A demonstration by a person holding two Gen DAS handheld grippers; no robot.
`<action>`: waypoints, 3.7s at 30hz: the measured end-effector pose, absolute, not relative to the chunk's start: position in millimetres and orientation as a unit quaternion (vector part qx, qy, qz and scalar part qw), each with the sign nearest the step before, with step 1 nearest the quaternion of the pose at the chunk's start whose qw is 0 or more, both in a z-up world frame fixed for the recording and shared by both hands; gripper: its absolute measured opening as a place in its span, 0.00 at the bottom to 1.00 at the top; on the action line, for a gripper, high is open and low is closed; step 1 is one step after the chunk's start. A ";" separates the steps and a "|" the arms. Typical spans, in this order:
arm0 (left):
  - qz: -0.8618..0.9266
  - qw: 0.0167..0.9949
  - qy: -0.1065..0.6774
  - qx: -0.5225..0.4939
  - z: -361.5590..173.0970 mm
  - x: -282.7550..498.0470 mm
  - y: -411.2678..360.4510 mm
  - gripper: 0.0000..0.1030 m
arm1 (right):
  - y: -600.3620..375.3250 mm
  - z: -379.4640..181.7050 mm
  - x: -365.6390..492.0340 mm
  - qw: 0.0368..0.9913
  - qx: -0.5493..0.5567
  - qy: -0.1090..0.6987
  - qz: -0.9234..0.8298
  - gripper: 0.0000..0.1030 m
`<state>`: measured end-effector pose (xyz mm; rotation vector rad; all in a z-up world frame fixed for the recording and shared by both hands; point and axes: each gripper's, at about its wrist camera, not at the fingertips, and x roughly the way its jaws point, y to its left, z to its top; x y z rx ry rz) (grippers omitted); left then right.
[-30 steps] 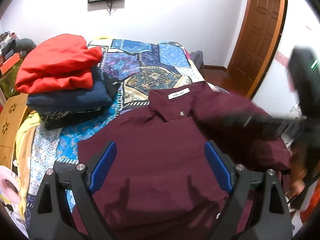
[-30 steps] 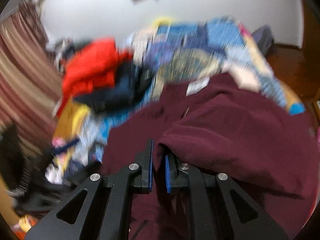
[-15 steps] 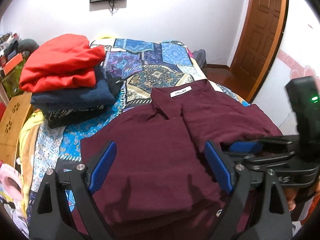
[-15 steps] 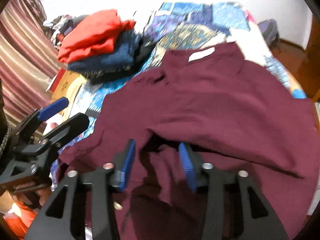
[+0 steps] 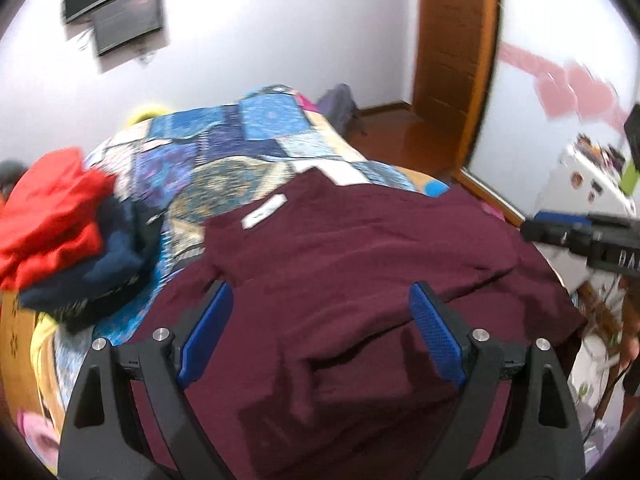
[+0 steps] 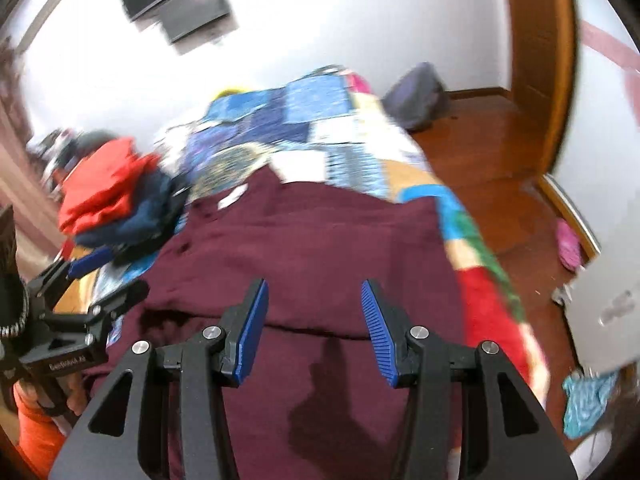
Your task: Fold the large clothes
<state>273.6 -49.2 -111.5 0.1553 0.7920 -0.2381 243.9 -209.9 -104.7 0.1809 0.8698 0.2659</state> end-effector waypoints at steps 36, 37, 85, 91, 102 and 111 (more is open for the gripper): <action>-0.123 0.905 0.402 0.066 -120.3 343.3 -68.2 0.09 | -268.1 -134.5 236.3 0.884 0.130 0.443 0.073 0.44; -0.112 0.911 0.394 0.054 -111.4 340.6 -53.0 0.09 | -265.8 -132.7 237.8 0.885 0.128 0.442 0.075 0.44; 0.127 0.855 0.478 -0.155 -185.7 188.2 239.2 0.67 | -190.3 -131.5 275.4 0.881 0.036 0.465 0.075 0.44; 0.109 0.842 0.486 -0.207 -194.3 219.4 271.7 0.69 | -205.3 -119.4 283.4 0.896 0.031 0.440 0.049 0.61; 0.033 0.774 0.570 -0.273 -261.3 282.6 284.9 0.69 | -236.1 -138.3 323.1 0.872 0.083 0.475 0.080 0.68; -0.006 0.752 0.589 -0.296 -298.4 310.5 282.0 0.73 | -261.9 -190.8 374.0 0.813 0.169 0.548 0.098 0.68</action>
